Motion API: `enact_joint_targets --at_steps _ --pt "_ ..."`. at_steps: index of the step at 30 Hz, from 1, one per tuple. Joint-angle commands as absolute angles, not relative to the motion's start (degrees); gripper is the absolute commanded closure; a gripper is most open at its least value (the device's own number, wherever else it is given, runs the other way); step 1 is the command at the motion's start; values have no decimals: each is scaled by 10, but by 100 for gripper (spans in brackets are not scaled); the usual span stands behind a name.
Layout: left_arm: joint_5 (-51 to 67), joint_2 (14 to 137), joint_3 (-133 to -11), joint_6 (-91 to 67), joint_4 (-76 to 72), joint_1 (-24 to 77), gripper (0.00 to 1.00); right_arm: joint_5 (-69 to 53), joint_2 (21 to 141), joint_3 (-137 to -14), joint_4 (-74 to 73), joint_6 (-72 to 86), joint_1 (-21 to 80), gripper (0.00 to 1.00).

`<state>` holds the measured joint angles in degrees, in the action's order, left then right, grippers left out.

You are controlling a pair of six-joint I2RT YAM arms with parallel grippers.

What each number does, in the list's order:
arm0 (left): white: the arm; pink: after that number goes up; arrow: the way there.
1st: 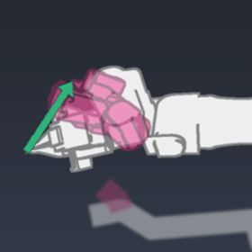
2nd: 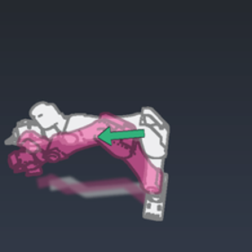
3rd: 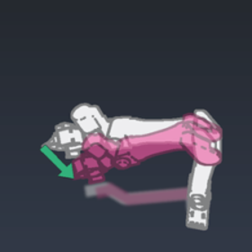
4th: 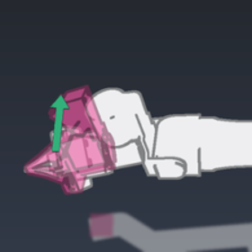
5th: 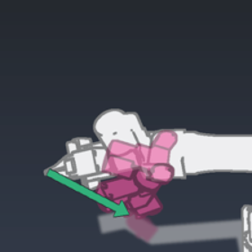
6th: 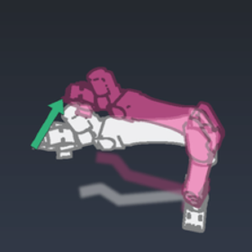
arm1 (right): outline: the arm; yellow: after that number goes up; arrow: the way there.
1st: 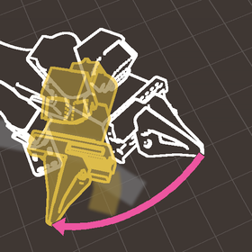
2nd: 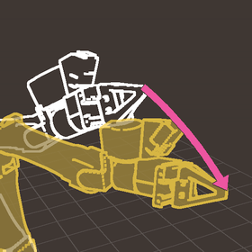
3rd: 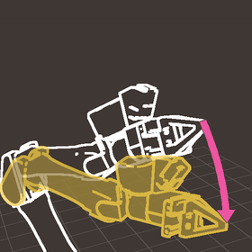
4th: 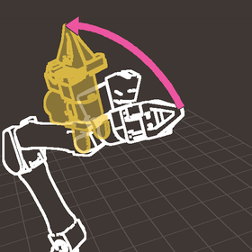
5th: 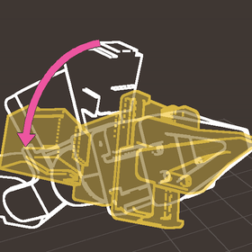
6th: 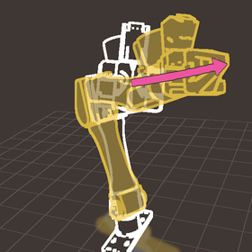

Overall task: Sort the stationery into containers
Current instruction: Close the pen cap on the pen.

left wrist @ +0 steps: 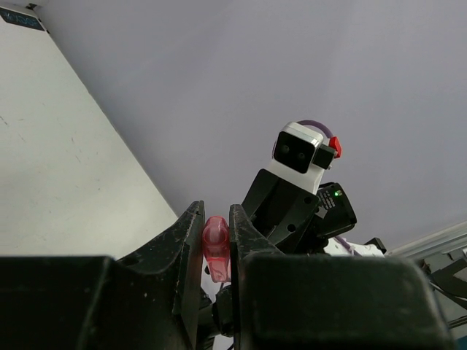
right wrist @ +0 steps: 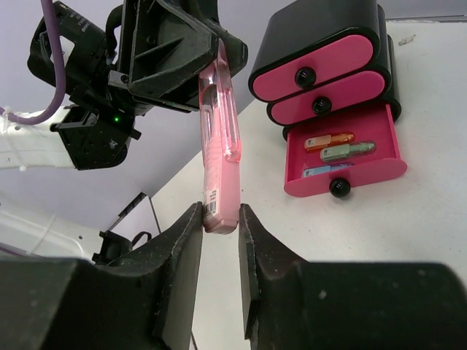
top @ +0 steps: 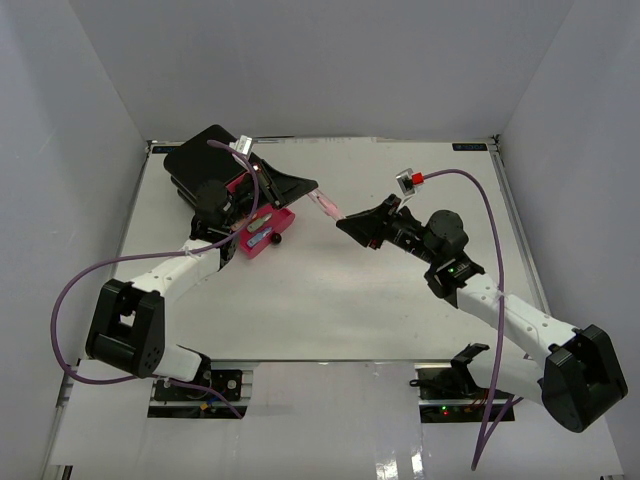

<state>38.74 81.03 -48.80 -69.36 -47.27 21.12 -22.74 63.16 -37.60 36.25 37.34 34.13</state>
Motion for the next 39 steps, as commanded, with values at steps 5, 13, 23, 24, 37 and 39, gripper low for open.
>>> enact_joint_targets --at_steps 5,13,23,24,37,39 --pt "409 795 -482 -690 -501 210 93 -243 642 -394 418 380 340 77" --pt "414 801 -474 -710 -522 210 92 -264 657 -368 476 393 340 82" --pt "421 802 -468 -703 -526 219 92 -269 674 -368 528 408 340 87" --pt "422 802 -468 -702 -526 221 92 -269 676 -369 533 410 339 88" --pt "431 800 -449 -680 -533 243 92 -272 696 -384 569 427 340 92" --pt "432 802 -450 -680 -536 249 92 -275 701 -384 579 435 340 92"
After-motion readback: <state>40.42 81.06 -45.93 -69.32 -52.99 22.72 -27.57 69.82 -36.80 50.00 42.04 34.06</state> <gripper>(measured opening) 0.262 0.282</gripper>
